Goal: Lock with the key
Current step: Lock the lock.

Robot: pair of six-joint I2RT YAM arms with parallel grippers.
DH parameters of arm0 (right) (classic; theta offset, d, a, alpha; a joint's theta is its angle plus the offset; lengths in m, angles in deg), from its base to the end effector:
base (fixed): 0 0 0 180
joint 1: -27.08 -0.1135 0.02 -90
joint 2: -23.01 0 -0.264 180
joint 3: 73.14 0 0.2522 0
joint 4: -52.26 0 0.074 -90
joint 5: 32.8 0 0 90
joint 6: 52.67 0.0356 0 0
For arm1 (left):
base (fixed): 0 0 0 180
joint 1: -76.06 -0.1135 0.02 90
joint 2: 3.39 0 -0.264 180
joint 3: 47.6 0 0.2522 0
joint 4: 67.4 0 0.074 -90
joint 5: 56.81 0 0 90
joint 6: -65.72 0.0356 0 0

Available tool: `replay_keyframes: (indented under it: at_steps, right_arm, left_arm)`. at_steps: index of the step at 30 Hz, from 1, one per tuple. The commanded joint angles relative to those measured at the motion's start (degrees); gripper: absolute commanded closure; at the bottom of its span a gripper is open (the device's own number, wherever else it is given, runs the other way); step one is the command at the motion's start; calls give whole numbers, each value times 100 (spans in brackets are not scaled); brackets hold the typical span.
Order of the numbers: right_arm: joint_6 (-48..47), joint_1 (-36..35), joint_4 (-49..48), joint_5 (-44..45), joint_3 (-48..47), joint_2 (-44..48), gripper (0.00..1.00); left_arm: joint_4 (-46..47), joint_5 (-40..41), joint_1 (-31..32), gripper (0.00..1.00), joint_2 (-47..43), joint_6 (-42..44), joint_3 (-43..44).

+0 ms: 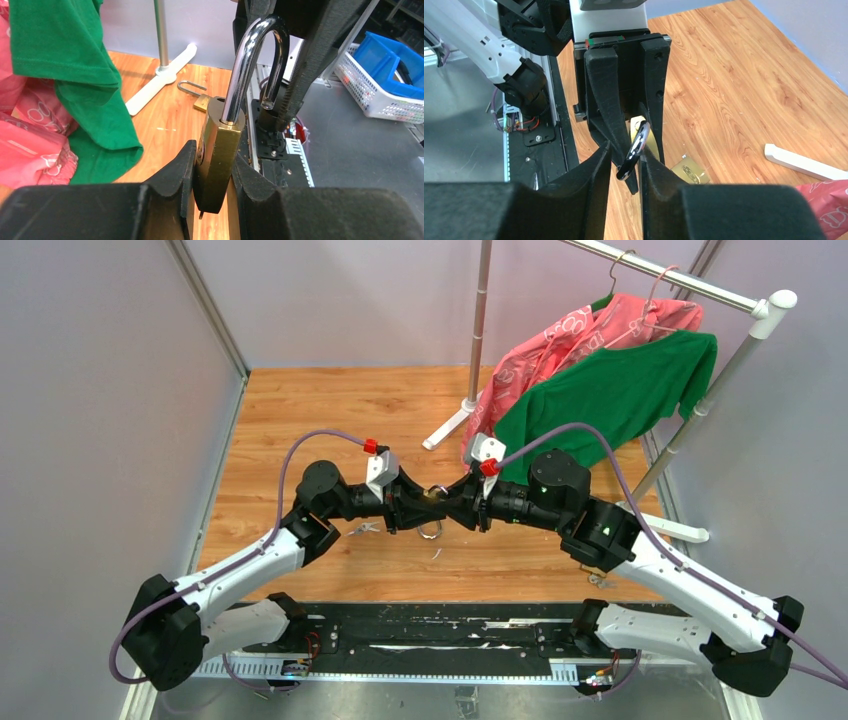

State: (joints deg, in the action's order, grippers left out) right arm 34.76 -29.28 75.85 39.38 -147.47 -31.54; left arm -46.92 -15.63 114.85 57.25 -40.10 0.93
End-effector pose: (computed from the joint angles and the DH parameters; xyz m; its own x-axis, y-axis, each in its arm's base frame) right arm 0.1083 0.1824 0.4067 0.0064 -0.0675 -0.9977 -0.9624 0.2704 -0.0244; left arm 0.1653 -0.1672 0.3049 -0.1615 -0.1005 -0.9817 0.9862 0.0201 -0.1643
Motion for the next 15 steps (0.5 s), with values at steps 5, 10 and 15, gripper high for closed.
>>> replay_keyframes:
  at_steps: [5,10,15]
  right_arm:
    - [-237,-130,1118,-100,-285,-59,51]
    - [-496,-59,1638,-90,-737,-134,45]
    - [-798,125,2184,-350,-1422,-360,43]
  left_arm:
    - [720,9,97,100,-252,63,87]
    - [725,-87,94,100,-294,61,92]
    - [725,-134,102,100,-314,86,91]
